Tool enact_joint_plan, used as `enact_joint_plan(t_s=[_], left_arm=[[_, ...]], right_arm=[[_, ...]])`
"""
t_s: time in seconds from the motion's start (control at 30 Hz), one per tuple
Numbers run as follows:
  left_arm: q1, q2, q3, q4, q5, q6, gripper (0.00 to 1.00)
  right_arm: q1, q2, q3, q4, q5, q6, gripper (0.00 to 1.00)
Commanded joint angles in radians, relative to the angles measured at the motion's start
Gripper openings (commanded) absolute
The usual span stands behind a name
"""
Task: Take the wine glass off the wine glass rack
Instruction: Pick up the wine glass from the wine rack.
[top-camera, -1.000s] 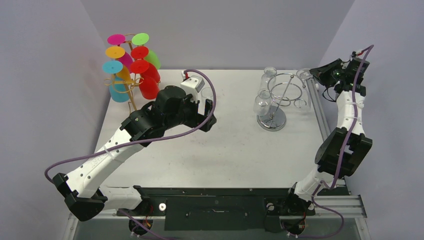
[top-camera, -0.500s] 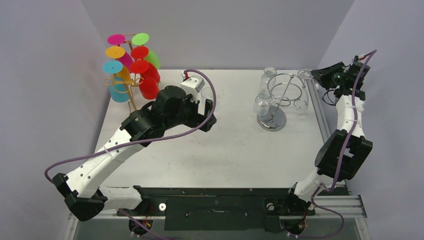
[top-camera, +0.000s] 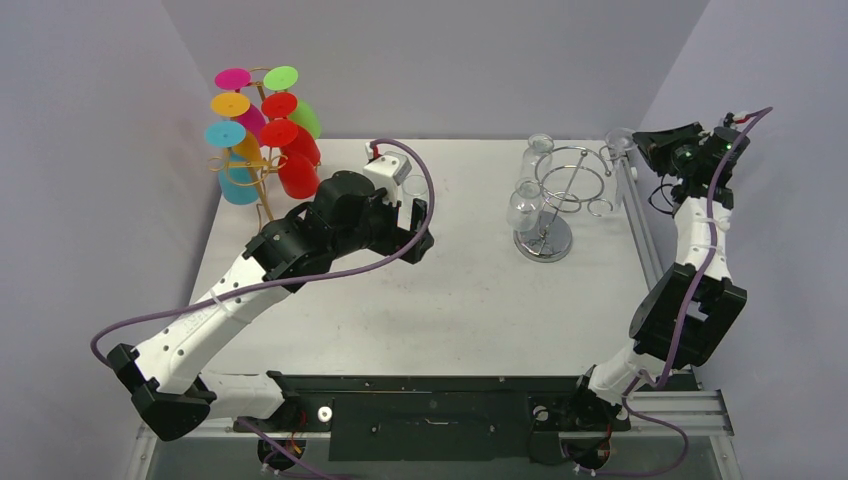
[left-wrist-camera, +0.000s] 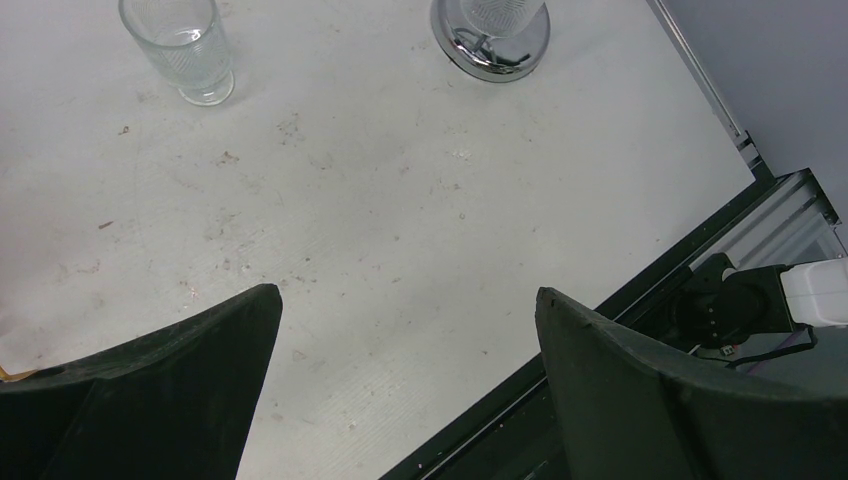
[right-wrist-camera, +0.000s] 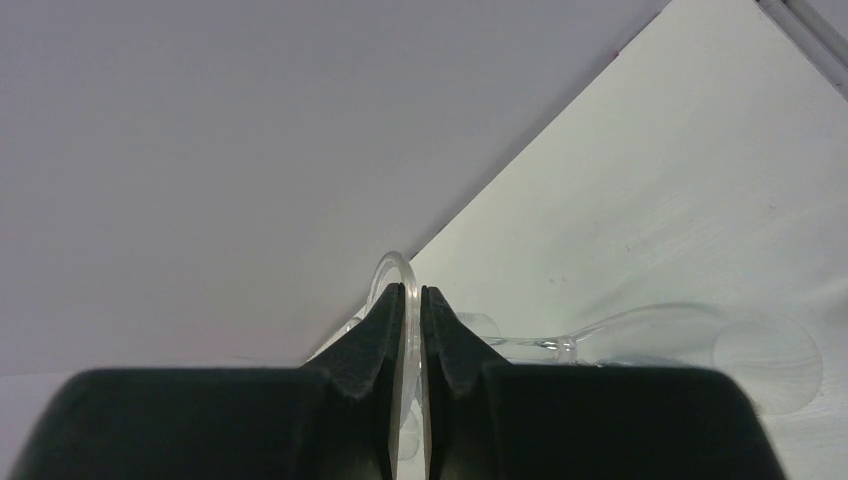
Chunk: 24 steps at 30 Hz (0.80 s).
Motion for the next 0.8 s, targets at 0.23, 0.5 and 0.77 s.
enact_joint_plan(t_s=[0.23, 0.5, 0.77], left_arm=[[-0.005, -0.003, 0.028, 0.01, 0.003, -0.012, 0.96], [-0.005, -0.011, 0.025, 0.026, 0.003, -0.04, 0.96], [-0.003, -0.017, 0.006, 0.084, 0.014, -0.08, 0.96]], right_arm=[[-0.017, -0.035, 0.026, 0.143, 0.056, 0.067, 0.0], [-0.041, -0.1, 0.102, -0.026, 0.15, 0.014, 0.0], [-0.09, -0.214, 0.177, -0.327, 0.167, -0.07, 0.0]])
